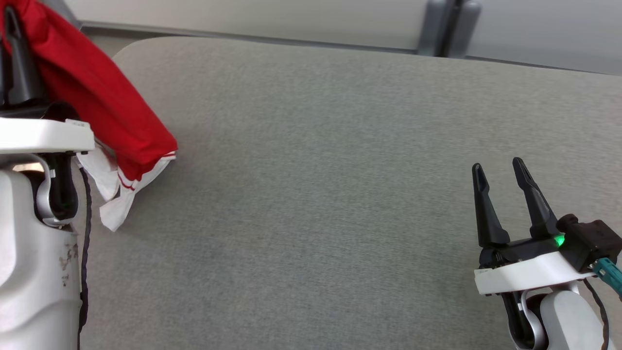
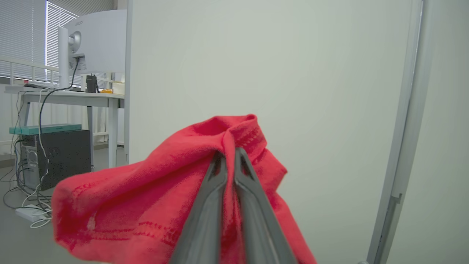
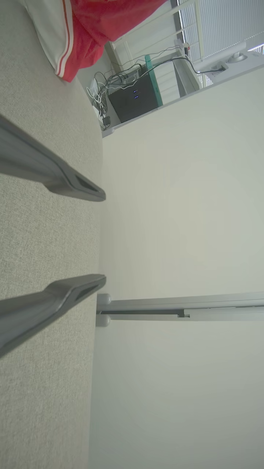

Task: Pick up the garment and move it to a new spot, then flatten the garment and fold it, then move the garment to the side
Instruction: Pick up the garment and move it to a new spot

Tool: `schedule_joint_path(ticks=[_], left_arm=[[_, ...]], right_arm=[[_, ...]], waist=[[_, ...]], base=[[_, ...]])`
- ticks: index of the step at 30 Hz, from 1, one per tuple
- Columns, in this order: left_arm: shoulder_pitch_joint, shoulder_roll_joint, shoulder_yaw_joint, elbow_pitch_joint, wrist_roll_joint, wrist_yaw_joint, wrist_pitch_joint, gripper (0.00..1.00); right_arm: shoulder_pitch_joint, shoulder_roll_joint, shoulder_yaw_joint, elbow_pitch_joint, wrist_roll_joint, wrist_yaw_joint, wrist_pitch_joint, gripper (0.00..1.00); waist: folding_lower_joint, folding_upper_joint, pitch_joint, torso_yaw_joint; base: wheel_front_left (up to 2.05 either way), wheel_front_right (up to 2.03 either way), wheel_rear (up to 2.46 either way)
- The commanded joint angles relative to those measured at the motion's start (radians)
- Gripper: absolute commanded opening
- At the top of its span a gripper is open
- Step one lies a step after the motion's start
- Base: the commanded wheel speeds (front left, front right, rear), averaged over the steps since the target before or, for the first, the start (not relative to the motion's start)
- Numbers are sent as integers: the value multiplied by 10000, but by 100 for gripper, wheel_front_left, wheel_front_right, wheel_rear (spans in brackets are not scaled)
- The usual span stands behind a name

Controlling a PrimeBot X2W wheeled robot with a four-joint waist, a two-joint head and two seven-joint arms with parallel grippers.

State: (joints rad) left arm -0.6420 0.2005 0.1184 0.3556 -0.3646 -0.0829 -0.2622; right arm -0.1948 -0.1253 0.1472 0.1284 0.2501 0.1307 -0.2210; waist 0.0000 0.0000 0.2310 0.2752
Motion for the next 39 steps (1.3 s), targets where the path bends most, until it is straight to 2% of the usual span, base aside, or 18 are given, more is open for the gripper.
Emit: schedule_joint_path(ticks=[1, 9, 15, 19, 23, 24, 25, 29, 32, 34, 39], left_arm=[[-128, 10, -107, -250, 122, 39, 96, 0], [-610, -507, -1501, -1149, 800, 90, 980, 0], [-940, -1248, -3389, -789, 1590, 233, 1158, 0], [-1049, -1464, -4790, -94, 888, 687, 940, 0], [-1068, -1474, -7241, 551, -51, 1409, 648, 0], [-1054, -1444, -8363, 792, -594, 1687, 582, 70], [-1101, -1449, -8957, 904, -844, 1753, 559, 100], [-1243, -1463, -10953, 1174, -1691, 1696, 472, 100], [-1371, -1447, -11701, 1378, -2220, 1754, 302, 100], [-1441, -1470, -11829, 1550, -2527, 1861, 171, 100], [-1501, -1462, -11178, 1938, -2966, 2128, -21, 100]], right_arm=[[-28, 6, -10, 70, 78, 0, -115, 100], [-205, 188, -135, 255, 278, 1, -345, 100], [-335, 324, -126, 357, 390, 1, -429, 100], [-506, 445, -27, 417, 445, 1, -446, 100], [-662, 548, 103, 432, 530, 1, -450, 100], [-777, 614, 244, 438, 567, 1, -450, 100], [-806, 629, 299, 447, 576, 1, -451, 100], [-774, 685, 318, 483, 644, 1, -453, 100], [-679, 708, 148, 473, 627, 1, -454, 100], [-567, 715, 63, 524, 605, 1, -454, 100], [-448, 704, -16, 571, 503, 1, -454, 100]], waist=[[0, 0, -345, -477], [0, 0, -391, -1627], [0, 0, -185, -2535], [0, 0, -62, -3248], [0, 0, 62, -3862], [0, 0, 187, -4110], [0, 0, 229, -4187], [0, 0, 273, -4284], [0, 0, 240, -4142], [0, 0, 149, -3955], [0, 0, -94, -3432]], base=[[0, 0, 0], [0, 0, 0], [0, 0, 0], [0, 0, 0], [0, 0, 0], [0, 0, 0], [0, 0, 0], [0, 0, 0], [0, 0, 0], [0, 0, 0], [0, 0, 0]])
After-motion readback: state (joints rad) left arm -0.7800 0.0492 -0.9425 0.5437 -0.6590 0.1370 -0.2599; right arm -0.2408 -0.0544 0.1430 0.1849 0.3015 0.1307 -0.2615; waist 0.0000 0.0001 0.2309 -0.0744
